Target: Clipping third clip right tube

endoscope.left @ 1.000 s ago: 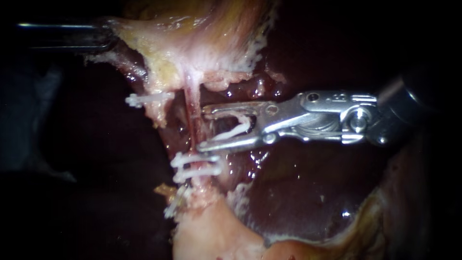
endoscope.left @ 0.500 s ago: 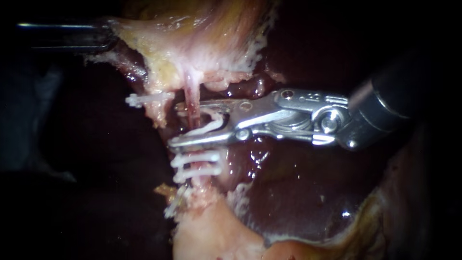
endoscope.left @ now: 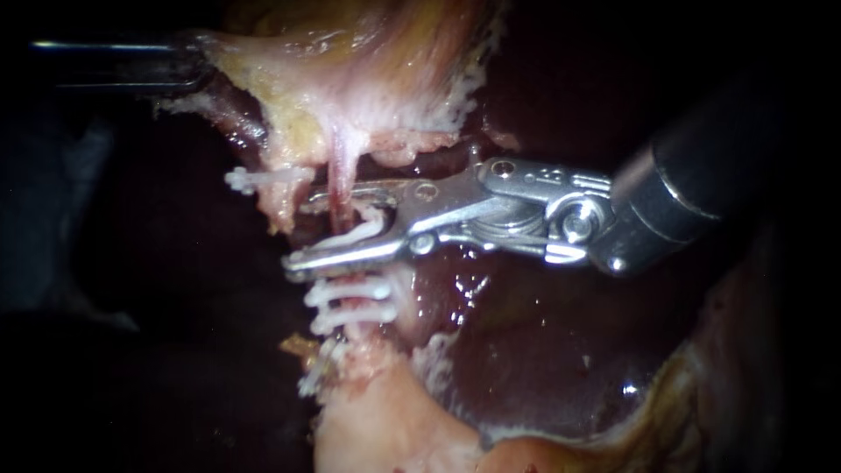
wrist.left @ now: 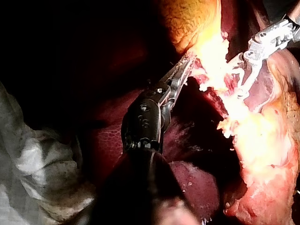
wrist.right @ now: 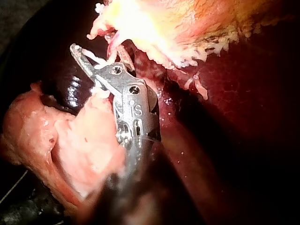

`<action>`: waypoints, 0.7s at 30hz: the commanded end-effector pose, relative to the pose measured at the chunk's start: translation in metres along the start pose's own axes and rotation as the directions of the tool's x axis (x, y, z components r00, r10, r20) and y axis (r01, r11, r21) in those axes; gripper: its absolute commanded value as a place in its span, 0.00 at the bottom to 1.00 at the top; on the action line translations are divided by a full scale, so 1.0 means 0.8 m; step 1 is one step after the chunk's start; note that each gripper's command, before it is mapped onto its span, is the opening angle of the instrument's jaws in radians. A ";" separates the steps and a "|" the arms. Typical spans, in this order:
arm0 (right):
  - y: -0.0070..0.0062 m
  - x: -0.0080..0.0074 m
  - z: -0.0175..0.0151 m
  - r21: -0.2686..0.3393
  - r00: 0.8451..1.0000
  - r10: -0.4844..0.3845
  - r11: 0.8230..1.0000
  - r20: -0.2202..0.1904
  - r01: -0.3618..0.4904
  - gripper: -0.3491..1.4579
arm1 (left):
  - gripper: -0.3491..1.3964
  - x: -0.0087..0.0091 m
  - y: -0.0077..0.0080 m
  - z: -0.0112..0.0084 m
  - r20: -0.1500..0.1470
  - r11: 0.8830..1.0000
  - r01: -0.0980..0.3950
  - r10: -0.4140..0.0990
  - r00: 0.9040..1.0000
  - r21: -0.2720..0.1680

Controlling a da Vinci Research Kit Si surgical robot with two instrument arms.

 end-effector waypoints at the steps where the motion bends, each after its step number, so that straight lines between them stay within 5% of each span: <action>1: -0.0003 0.0006 -0.0001 0.004 1.000 0.001 1.000 -0.006 -0.001 0.44 | 0.00 0.0000 0.0000 0.0000 0.000 1.000 0.000 0.000 1.000 0.000; 14: -0.0055 0.0058 -0.0001 0.104 0.996 0.080 0.992 -0.050 -0.075 0.43 | 0.00 0.0000 -0.0001 -0.0001 0.000 1.000 0.000 0.000 1.000 -0.001; 21: -0.0055 0.0063 -0.0002 0.111 0.994 0.100 0.989 -0.048 -0.094 0.41 | 0.00 0.0000 -0.0001 -0.0001 0.000 1.000 0.000 0.000 1.000 -0.001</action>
